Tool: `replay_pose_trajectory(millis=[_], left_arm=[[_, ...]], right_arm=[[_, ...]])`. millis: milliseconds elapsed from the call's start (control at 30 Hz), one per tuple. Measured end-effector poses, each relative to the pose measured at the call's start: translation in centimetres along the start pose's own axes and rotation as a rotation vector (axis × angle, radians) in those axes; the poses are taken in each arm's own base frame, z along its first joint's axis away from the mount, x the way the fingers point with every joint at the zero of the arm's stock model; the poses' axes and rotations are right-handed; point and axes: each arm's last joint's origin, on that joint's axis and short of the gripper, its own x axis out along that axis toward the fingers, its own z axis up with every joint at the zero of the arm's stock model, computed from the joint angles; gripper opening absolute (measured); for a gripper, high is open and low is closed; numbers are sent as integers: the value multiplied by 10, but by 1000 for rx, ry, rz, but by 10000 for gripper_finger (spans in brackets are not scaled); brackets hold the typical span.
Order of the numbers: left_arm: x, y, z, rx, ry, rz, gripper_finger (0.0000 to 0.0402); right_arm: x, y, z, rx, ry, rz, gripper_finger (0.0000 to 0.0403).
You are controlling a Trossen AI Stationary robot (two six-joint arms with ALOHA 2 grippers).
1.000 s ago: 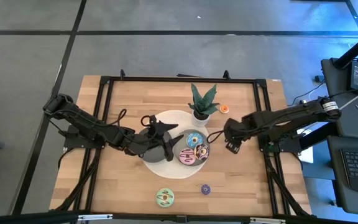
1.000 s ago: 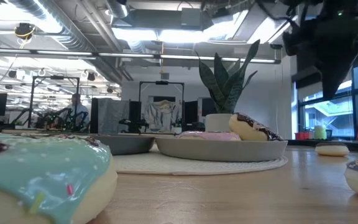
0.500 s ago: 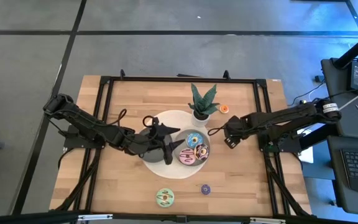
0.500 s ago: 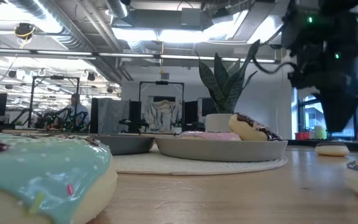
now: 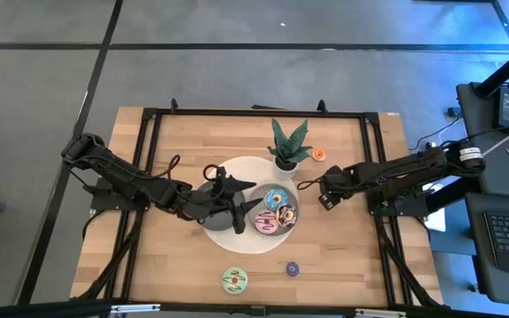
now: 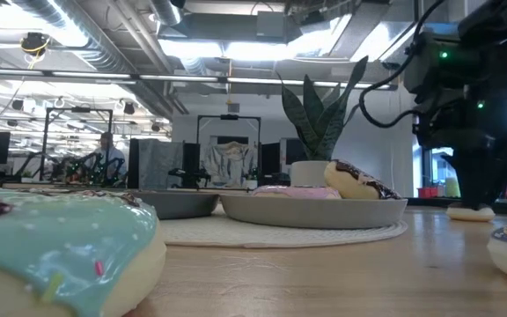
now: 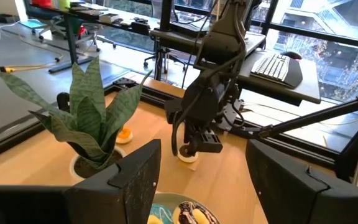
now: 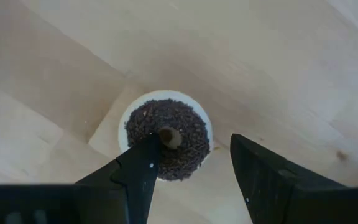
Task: Pick & Place donuts
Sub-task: Put the small black doughnut on the dark gray plate
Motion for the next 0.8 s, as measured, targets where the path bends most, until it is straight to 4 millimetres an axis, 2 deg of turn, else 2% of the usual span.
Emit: replay_pose_trajectory(millis=[633,800], left_arm=[[0,0,0,3,1,0,228],[0,0,0,4,2,1,227]], right_arm=[[1,3,1,-44,-6,46,82],[1,3,1,-59,-6,47,62]])
